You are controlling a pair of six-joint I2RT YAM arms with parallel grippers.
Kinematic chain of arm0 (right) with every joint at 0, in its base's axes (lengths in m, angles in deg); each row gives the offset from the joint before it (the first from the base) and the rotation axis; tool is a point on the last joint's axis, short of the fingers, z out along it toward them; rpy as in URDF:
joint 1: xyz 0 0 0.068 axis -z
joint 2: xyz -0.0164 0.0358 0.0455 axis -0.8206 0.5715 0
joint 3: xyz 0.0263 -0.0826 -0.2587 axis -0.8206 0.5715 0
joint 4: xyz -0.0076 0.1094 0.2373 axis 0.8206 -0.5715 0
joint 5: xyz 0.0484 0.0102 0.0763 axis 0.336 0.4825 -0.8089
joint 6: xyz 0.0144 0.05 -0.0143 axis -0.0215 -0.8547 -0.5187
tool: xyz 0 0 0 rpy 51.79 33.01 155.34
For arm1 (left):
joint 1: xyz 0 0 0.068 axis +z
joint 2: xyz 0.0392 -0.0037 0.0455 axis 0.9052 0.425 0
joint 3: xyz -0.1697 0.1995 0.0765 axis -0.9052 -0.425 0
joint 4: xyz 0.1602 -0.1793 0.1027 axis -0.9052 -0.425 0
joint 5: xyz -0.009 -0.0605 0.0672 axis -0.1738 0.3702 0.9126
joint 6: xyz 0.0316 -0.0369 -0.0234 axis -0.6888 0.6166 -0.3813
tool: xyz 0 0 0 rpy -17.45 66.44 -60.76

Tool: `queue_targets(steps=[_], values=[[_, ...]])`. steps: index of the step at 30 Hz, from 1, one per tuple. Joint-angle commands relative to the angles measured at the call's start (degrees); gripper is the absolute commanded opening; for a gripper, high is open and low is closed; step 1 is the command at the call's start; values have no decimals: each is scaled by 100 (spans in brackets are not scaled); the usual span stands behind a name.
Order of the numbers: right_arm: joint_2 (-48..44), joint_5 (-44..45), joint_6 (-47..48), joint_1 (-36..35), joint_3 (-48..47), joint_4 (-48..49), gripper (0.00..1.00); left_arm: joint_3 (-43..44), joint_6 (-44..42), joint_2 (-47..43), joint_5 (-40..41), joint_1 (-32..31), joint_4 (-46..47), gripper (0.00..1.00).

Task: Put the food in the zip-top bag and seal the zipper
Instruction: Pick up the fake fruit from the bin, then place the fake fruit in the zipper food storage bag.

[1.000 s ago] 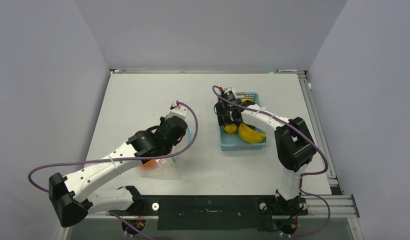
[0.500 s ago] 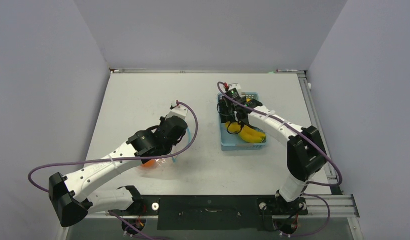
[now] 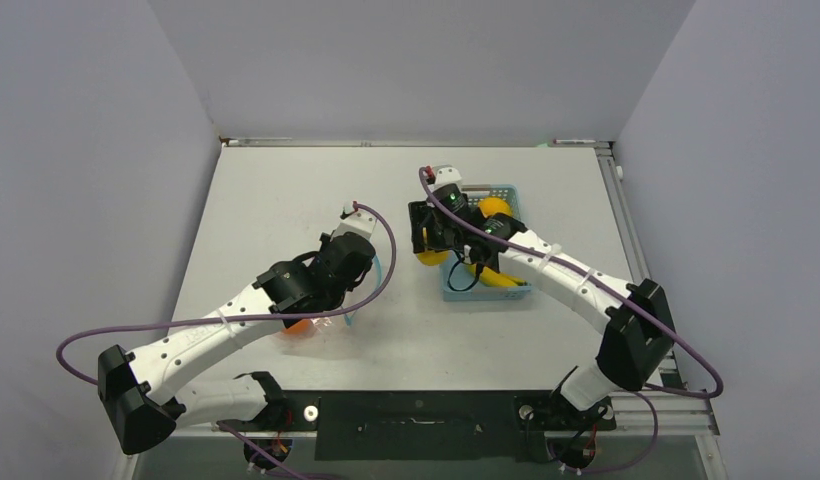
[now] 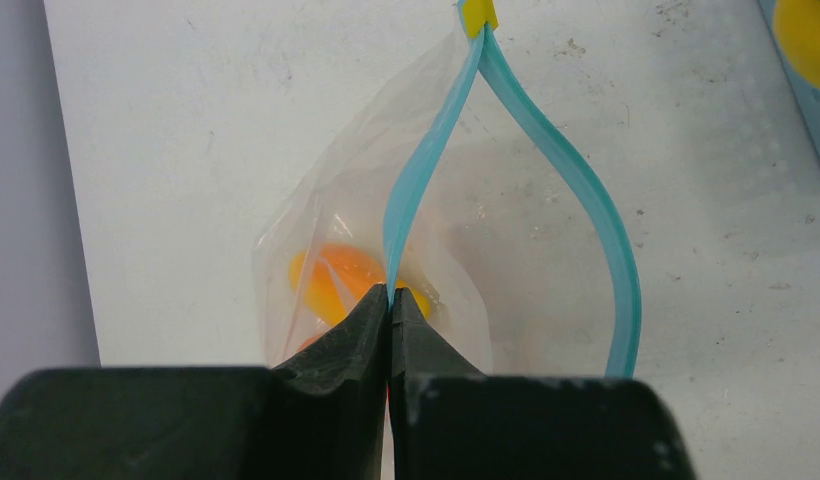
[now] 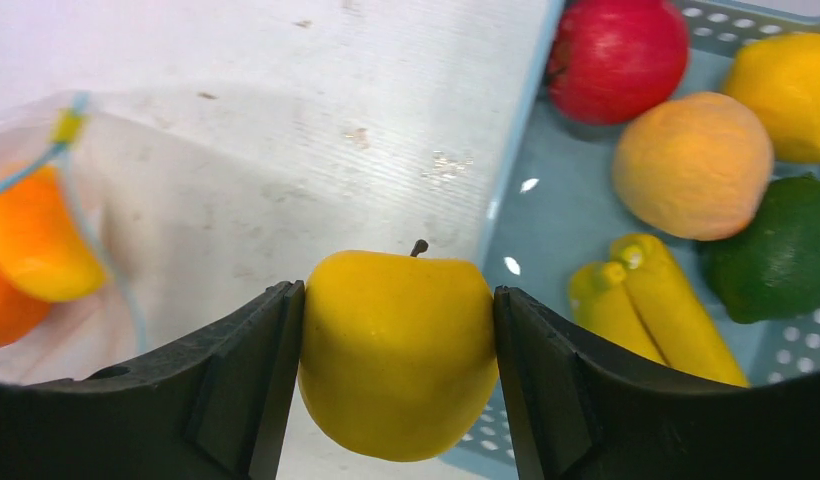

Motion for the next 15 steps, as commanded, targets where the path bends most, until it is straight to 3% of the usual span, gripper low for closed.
queue_targets(steps=[1, 15], values=[[-511, -564, -444, -186, -116, 676, 36, 50, 20, -39, 50, 11, 160, 0], [-527, -1314, -1374, -746, 299, 1941, 38, 57, 20, -76, 34, 5, 149, 0]])
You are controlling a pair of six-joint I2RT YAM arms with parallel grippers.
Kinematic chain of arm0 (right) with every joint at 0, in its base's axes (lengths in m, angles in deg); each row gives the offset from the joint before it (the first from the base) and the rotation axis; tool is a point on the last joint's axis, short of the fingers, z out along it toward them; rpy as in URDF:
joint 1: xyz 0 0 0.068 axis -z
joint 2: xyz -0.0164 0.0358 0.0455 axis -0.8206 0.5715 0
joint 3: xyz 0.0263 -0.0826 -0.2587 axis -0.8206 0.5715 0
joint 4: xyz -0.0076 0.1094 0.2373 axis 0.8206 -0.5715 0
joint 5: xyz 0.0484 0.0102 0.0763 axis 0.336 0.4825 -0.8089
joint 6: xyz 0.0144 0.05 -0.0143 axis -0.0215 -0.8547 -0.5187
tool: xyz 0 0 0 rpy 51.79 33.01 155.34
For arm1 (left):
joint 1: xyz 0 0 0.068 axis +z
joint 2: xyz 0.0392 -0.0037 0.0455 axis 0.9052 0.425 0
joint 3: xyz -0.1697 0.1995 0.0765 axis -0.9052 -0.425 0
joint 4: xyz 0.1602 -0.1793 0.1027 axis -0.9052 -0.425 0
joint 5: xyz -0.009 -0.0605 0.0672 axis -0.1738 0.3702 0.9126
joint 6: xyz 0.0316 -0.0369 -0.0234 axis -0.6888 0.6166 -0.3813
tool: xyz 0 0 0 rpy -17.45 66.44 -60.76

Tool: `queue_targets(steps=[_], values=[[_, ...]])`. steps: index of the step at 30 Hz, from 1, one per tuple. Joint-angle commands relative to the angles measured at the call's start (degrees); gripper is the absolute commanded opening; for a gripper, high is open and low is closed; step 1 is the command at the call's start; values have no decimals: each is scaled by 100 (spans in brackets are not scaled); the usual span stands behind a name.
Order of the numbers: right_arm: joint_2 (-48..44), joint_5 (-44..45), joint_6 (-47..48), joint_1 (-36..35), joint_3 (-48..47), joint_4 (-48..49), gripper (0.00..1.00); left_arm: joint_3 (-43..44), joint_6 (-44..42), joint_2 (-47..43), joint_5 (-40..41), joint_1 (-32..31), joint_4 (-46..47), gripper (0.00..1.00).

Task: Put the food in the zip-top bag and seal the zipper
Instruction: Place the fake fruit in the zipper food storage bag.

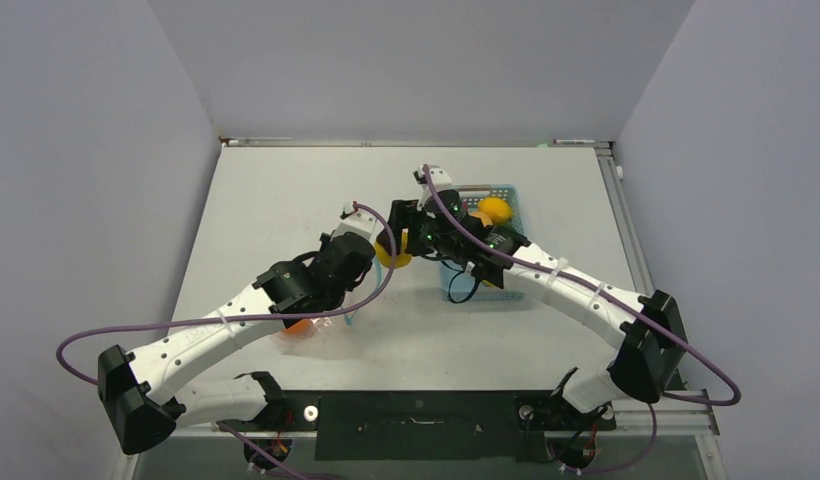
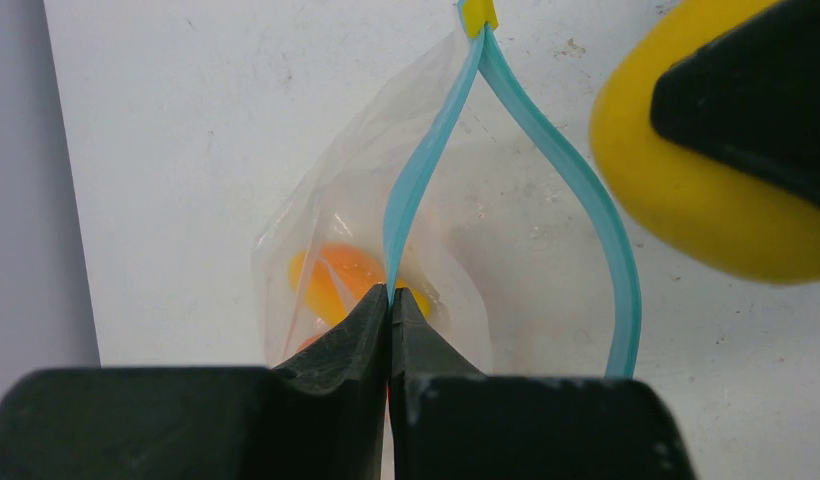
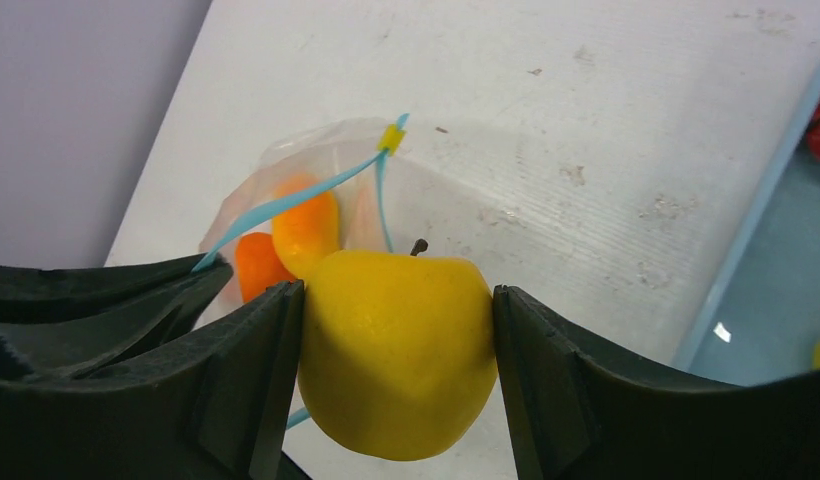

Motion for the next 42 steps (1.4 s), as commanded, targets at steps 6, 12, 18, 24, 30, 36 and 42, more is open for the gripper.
queue_targets(steps=[6, 12, 18, 24, 30, 36, 42], values=[[187, -281, -687, -433, 99, 1127, 39, 53, 19, -122, 53, 4, 154, 0], [434, -215, -869, -546, 163, 1322, 40, 50, 20, -157, 48, 0, 155, 0], [625, -182, -1069, -588, 306, 1558, 41, 53, 20, -181, 49, 2, 153, 0], [840, -211, -1296, -605, 376, 1798, 45, 51, 20, -208, 51, 2, 149, 0], [1017, -232, -1459, -611, 383, 1923, 60, 46, 20, -219, 68, 2, 149, 0], [1054, -261, -1505, -610, 367, 1960, 82, 48, 20, -211, 64, 2, 156, 0], [938, -228, -1486, -602, 414, 1964, 89, 42, 20, -194, 58, 1, 155, 0]])
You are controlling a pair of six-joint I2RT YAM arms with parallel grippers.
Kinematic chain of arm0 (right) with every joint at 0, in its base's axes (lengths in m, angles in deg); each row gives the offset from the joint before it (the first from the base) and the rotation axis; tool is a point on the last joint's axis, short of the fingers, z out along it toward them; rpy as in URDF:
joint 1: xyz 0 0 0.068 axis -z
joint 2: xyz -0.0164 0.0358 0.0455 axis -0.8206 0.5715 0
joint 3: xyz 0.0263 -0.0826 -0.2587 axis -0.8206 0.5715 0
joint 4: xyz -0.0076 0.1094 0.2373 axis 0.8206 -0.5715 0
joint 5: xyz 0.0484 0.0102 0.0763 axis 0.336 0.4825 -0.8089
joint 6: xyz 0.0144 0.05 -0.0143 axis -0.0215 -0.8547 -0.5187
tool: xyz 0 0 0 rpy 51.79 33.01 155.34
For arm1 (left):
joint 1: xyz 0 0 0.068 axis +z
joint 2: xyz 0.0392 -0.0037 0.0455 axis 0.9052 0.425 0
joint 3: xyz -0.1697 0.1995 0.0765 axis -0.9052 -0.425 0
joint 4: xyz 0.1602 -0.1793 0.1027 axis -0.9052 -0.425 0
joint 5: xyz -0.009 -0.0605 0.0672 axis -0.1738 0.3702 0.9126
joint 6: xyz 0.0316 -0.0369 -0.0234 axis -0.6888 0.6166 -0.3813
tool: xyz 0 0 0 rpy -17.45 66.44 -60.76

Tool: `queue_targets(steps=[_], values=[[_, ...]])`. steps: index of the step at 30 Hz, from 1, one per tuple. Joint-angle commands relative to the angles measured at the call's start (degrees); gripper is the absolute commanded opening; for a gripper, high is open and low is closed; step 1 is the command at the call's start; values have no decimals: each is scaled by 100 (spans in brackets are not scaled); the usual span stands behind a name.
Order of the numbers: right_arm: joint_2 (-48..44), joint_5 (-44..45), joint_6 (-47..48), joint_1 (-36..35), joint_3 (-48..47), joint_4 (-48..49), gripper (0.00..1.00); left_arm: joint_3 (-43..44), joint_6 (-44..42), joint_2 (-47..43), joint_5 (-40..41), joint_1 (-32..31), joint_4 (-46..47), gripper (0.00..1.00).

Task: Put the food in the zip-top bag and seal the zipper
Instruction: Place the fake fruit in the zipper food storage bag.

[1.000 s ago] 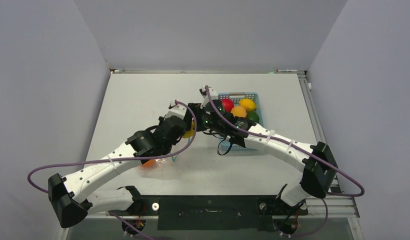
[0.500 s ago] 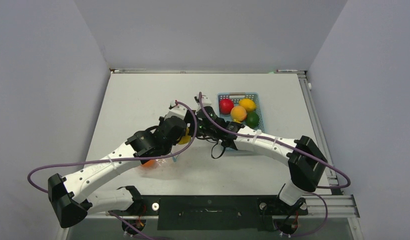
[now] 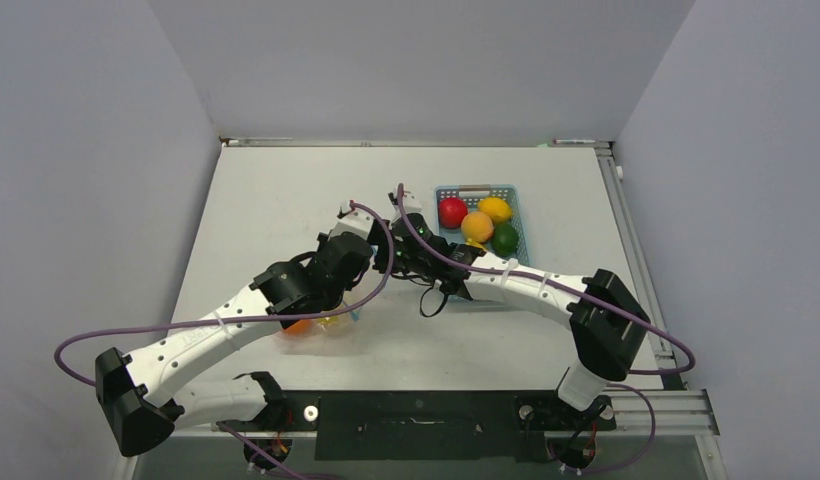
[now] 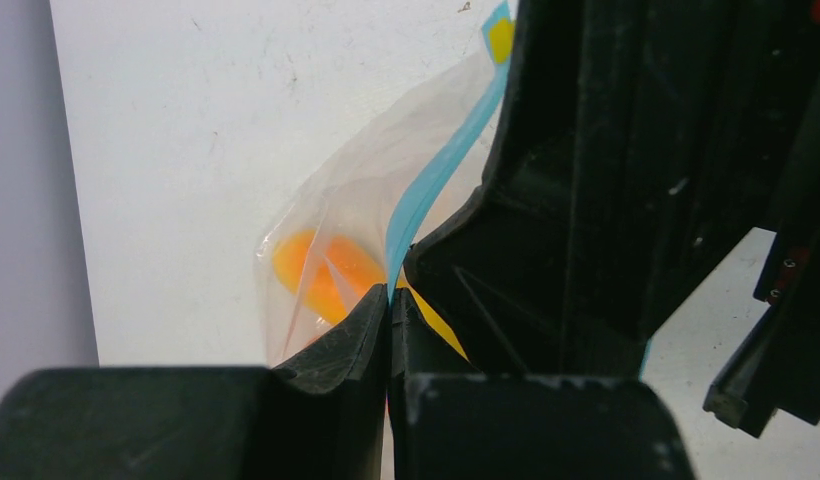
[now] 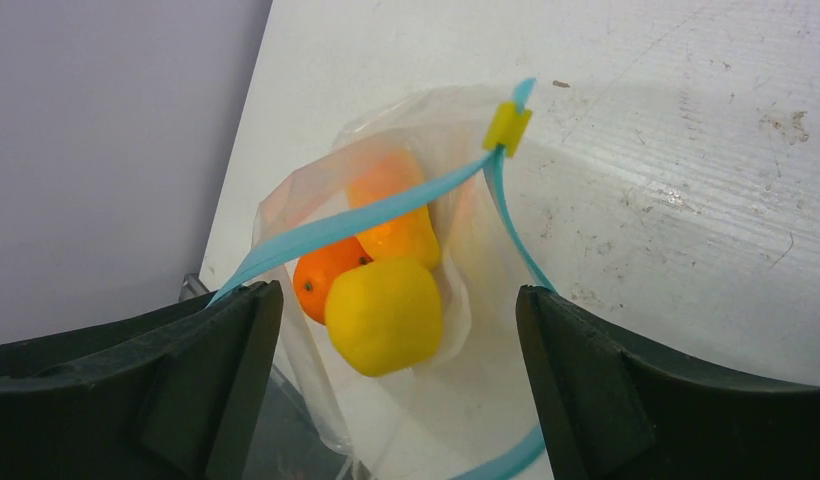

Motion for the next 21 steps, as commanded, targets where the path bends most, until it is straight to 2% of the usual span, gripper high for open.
queue_targets(steps=[1, 12, 21], values=[[-139, 35, -9, -23, 32, 303, 90, 45, -17, -115, 23, -9, 152, 0], [-513, 386, 318, 15, 75, -233, 91, 48, -13, -84, 47, -9, 145, 0], [-1271, 1015, 635, 286, 398, -809, 92, 42, -7, -50, 32, -6, 164, 0]])
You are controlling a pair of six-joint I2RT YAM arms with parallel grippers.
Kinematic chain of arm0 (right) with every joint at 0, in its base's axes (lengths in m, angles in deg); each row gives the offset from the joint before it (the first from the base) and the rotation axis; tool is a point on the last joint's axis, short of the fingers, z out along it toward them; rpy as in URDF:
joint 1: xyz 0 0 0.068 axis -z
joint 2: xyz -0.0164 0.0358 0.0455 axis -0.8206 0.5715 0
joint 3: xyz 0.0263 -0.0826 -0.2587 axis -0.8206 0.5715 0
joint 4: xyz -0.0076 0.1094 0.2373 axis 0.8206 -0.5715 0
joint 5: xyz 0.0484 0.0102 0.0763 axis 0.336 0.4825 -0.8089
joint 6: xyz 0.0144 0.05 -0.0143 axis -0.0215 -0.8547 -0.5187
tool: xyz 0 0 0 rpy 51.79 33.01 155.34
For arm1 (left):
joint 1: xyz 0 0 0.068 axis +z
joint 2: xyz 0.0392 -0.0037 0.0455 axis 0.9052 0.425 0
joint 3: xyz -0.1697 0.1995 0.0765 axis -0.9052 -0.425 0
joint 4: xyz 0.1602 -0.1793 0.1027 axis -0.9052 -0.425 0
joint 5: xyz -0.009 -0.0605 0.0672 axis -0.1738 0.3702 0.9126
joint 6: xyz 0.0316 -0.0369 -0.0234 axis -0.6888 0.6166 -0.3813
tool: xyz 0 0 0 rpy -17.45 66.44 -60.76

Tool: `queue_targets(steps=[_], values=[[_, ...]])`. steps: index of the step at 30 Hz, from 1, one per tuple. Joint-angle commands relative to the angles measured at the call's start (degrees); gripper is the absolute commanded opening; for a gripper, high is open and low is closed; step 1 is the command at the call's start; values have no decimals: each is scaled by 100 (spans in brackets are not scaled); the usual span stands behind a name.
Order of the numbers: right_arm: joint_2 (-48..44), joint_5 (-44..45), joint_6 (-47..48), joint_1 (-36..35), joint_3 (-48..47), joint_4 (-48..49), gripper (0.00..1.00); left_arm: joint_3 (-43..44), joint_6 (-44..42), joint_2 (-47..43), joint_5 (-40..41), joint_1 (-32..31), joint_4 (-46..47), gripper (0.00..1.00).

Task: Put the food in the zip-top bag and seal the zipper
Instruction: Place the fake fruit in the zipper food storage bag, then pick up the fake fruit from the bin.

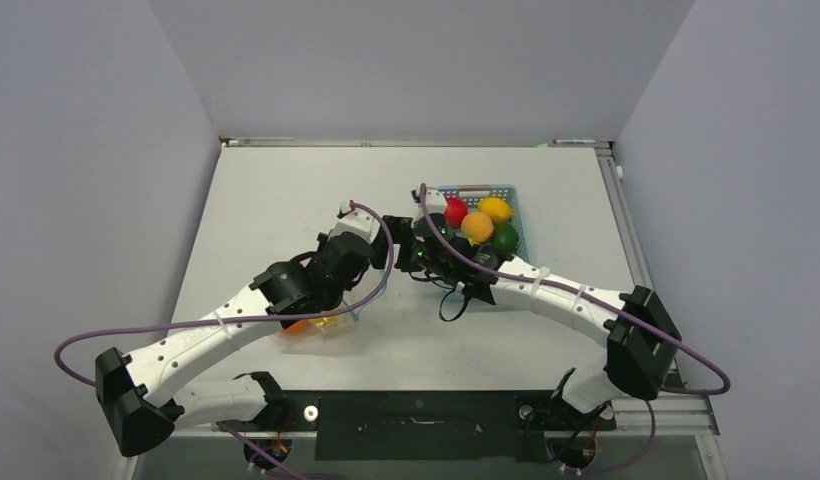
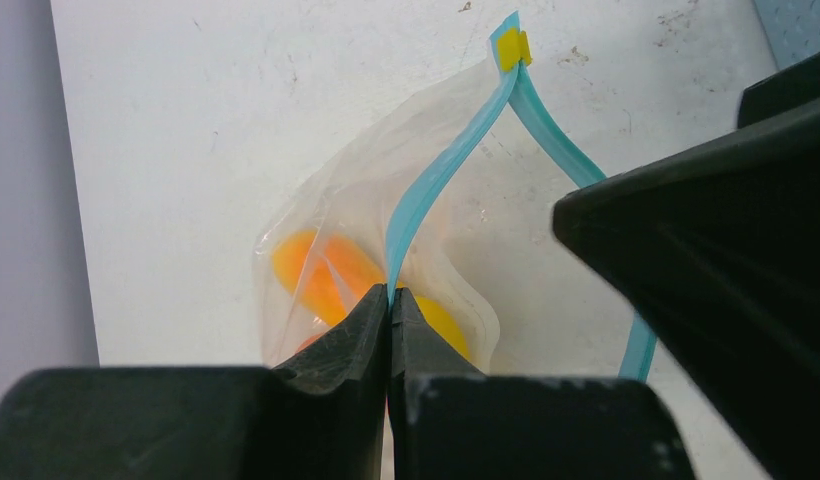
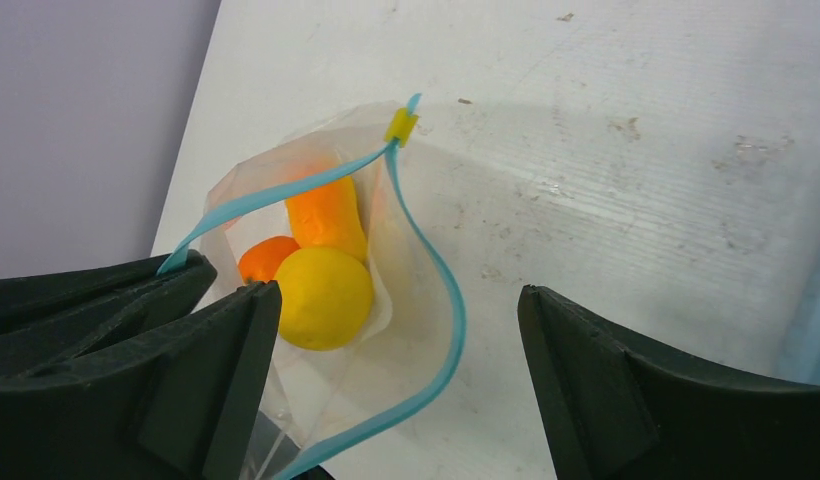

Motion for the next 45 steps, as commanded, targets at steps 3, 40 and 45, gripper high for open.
queue_targets(steps=[3, 40, 45], values=[[-703, 581, 388, 336, 108, -428, 92, 48, -8, -41, 23, -4, 165, 0], [1175, 1733, 2303, 2478, -1037, -1788, 96, 36, -35, 1, 1, 1, 170, 0], [1541, 1572, 2341, 2647, -1202, -1772, 94, 37, -35, 18, -9, 8, 173, 0]])
